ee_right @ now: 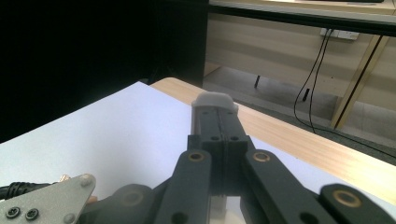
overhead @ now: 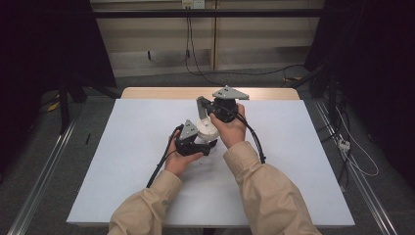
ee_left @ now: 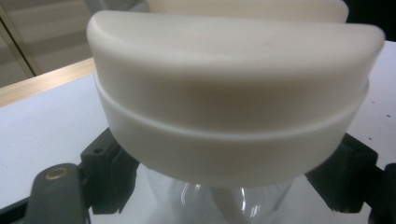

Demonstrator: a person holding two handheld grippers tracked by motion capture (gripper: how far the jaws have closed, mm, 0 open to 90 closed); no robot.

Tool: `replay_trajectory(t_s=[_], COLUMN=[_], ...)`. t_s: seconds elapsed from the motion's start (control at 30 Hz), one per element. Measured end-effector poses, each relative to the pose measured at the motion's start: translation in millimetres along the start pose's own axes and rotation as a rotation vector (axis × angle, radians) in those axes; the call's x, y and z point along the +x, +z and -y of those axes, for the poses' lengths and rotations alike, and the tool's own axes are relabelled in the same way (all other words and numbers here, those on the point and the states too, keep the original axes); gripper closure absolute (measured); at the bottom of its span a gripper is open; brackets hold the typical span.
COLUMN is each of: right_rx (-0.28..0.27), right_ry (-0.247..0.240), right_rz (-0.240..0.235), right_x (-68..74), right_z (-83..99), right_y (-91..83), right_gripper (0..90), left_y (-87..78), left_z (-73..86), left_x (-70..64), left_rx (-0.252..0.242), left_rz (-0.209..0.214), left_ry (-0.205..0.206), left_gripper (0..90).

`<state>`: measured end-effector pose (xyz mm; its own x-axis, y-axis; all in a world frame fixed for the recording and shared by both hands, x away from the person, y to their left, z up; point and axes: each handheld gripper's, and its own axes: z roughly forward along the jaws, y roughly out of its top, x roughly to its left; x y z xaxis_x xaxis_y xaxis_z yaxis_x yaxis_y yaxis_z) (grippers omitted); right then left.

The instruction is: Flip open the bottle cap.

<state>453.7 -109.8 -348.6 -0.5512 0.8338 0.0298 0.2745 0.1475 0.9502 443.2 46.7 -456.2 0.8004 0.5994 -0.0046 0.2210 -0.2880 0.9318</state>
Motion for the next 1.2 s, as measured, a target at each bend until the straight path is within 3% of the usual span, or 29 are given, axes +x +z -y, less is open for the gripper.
replay_trajectory(t_s=[1.2], right_rx=[0.001], right_ry=[0.023], right_rz=[0.0], right_x=[-4.5], right_z=[0.2], right_y=[19.1], right_gripper=[90.0], left_y=[-0.1], left_z=[0.2], left_x=[0.9], left_rx=[0.0], left_rz=[0.01], left_ry=[0.011], left_gripper=[18.9])
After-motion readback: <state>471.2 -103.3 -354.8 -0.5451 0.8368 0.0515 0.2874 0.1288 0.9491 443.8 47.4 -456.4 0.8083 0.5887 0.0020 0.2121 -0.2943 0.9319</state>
